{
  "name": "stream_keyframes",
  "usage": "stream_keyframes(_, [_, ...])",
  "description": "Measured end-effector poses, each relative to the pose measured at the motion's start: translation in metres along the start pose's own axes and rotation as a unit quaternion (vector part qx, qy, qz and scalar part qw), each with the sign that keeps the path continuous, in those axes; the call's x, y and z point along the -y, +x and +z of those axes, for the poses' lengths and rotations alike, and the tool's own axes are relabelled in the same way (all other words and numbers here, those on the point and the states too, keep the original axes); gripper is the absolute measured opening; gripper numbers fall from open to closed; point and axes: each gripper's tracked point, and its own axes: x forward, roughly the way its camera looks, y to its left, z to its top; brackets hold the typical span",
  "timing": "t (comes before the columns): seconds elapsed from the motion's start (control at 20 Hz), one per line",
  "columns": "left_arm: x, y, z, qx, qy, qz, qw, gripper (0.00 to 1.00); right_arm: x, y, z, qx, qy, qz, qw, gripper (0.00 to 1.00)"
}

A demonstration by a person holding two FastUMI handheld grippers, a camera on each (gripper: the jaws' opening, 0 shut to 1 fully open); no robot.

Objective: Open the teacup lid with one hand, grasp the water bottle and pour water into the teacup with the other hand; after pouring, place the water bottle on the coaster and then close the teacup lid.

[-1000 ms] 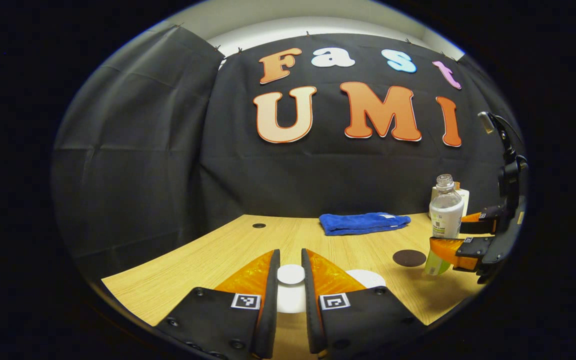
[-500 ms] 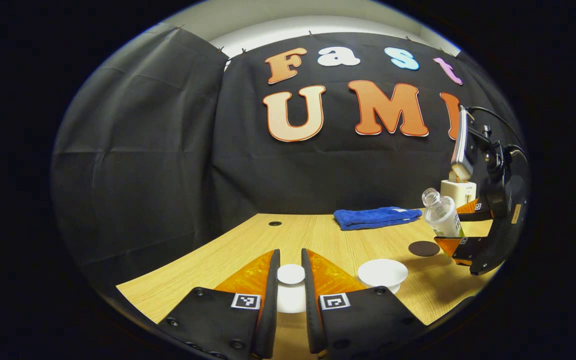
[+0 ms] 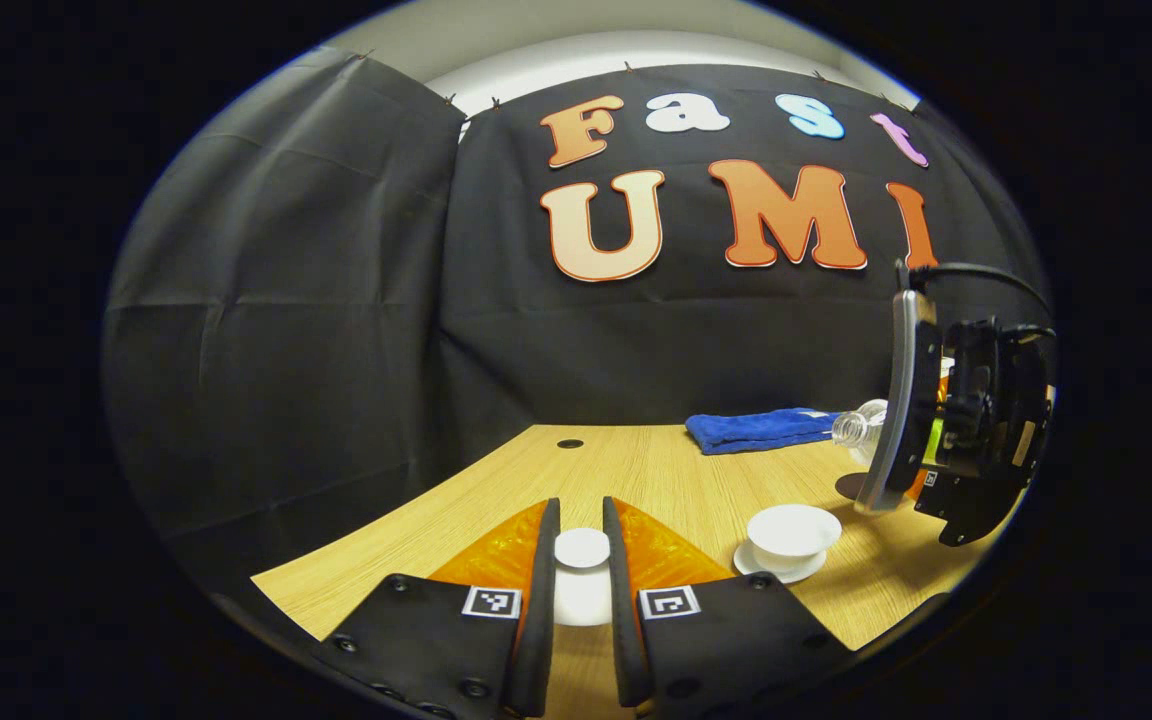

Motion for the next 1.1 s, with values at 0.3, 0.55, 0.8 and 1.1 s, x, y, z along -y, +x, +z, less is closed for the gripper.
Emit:
stream_keyframes(0.3, [-0.011, -0.001, -0.014, -0.016, -0.001, 0.008, 1.0, 0.29, -0.002, -0.002, 0.006, 0.015, -0.087, -0.023, 0.996, 0.63])
stream_keyframes(0.55, [-0.016, -0.003, -0.013, -0.016, 0.009, 0.015, 1.0, 0.26, -0.001, 0.001, 0.008, 0.019, -0.146, -0.053, 0.988, 0.62])
stream_keyframes(0.8, [-0.015, -0.004, -0.017, -0.024, 0.01, 0.015, 1.0, 0.27, 0.008, 0.002, 0.013, 0.037, -0.197, -0.078, 0.977, 0.63])
stream_keyframes(1.1, [-0.018, -0.005, -0.021, -0.029, 0.011, 0.021, 0.999, 0.29, 0.014, 0.001, 0.017, 0.049, -0.225, -0.094, 0.969, 0.62])
